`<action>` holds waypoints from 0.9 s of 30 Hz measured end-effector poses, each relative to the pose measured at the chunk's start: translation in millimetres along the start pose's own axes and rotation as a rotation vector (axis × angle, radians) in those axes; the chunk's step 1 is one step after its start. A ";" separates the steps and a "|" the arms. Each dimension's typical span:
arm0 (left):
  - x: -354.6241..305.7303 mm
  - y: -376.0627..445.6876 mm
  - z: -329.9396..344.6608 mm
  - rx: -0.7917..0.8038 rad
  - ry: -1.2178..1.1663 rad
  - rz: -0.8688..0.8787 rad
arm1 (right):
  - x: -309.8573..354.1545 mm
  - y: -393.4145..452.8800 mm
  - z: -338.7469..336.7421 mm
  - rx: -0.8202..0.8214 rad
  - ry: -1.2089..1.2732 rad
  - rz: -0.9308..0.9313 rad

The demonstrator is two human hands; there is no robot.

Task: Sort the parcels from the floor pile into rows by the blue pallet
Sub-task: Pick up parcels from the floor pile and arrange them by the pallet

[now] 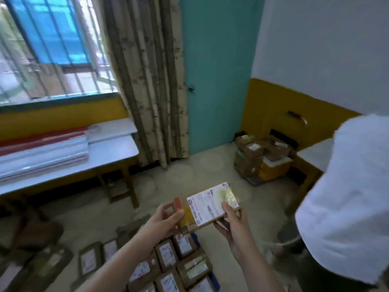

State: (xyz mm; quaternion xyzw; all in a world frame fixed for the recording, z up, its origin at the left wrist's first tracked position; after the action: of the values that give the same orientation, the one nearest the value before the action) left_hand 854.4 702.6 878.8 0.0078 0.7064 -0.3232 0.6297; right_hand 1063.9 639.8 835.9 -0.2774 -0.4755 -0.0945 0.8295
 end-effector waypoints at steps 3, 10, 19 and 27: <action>6.0 3.3 9.8 -0.186 -0.034 -0.010 | 5.6 23.5 -2.7 0.070 -0.009 0.102; 46.7 -6.9 27.9 -0.403 0.057 -0.037 | -27.4 25.8 -28.0 0.155 -0.150 0.226; 191.4 -2.1 49.9 -0.379 0.068 -0.177 | -121.2 15.2 -111.1 0.137 -0.582 0.292; 371.8 94.2 80.8 -0.308 0.089 -0.406 | -266.5 118.7 -219.3 0.074 -0.873 0.364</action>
State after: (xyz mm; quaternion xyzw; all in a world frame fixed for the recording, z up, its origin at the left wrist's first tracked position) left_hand 888.3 592.2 504.3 -0.2159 0.7615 -0.3308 0.5139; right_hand 1134.1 589.0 481.3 -0.3405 -0.7262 0.1947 0.5646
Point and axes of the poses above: each hand's wrist, its own y-axis towards the middle knuckle, its own z-axis out of the palm, x = y × z, the point moved 1 cm from there along y, towards the middle knuckle, and after that the axes turned 3 degrees about x, right-handed, at the moved point
